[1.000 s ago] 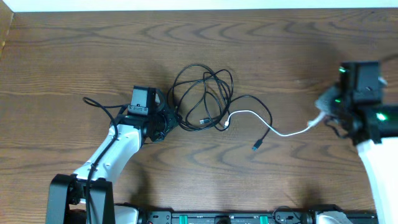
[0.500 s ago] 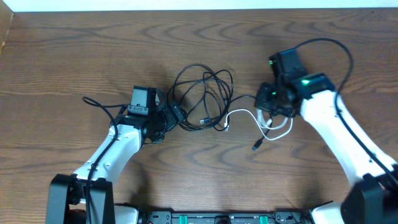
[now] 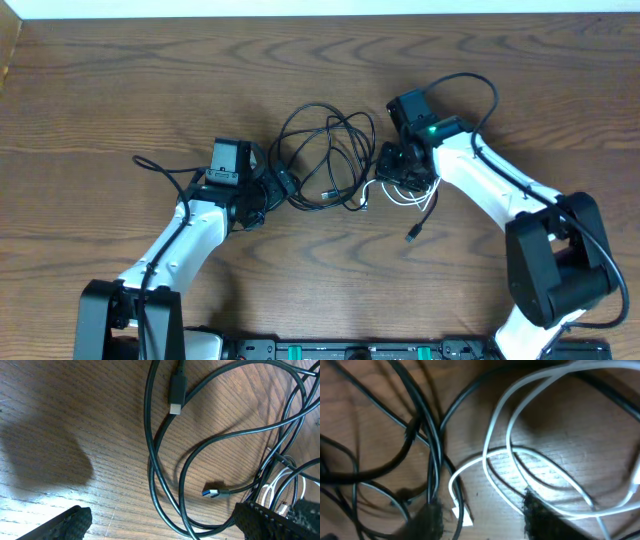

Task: Untangle cables

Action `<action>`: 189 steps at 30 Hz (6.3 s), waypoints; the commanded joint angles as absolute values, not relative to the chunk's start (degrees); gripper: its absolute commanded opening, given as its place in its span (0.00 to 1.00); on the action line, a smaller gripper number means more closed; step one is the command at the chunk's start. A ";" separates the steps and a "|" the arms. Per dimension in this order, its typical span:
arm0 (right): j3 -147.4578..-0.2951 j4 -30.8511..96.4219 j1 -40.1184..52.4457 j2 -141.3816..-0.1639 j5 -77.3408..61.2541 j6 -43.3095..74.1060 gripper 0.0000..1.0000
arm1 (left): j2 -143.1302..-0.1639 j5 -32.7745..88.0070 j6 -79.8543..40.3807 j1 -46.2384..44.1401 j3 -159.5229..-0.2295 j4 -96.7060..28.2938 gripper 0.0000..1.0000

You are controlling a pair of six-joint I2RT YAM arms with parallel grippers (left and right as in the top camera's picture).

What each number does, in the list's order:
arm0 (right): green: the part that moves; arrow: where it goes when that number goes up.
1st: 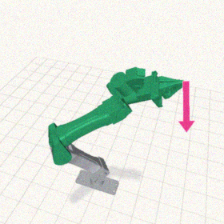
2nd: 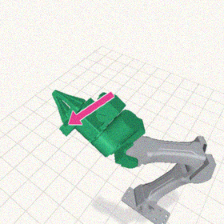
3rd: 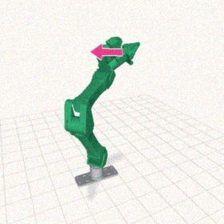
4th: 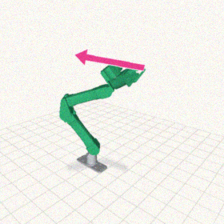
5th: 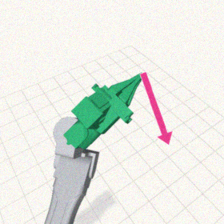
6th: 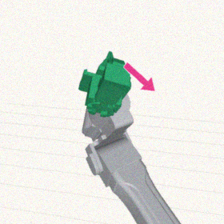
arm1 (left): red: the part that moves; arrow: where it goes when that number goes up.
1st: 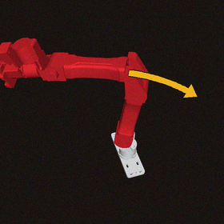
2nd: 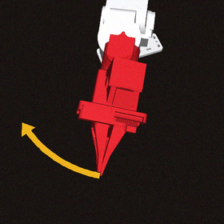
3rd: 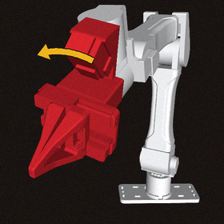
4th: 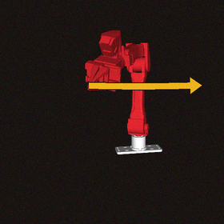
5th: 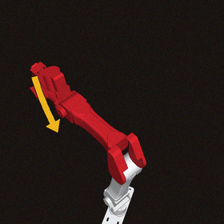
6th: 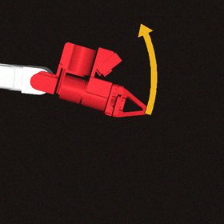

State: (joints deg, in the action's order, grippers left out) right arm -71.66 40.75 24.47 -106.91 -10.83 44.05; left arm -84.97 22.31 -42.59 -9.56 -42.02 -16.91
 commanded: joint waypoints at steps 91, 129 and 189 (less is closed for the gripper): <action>-71.99 43.94 27.97 -111.85 -9.61 38.04 0.01 | -89.76 20.45 -84.40 -26.98 -42.33 -22.81 0.78; -71.99 57.69 22.87 -59.37 3.11 33.54 0.01 | -99.98 11.18 -64.58 -19.57 -42.33 -16.25 0.08; -65.98 62.39 28.10 -78.81 -10.92 41.85 0.99 | -99.98 7.84 -61.08 -19.68 -42.33 -20.32 0.26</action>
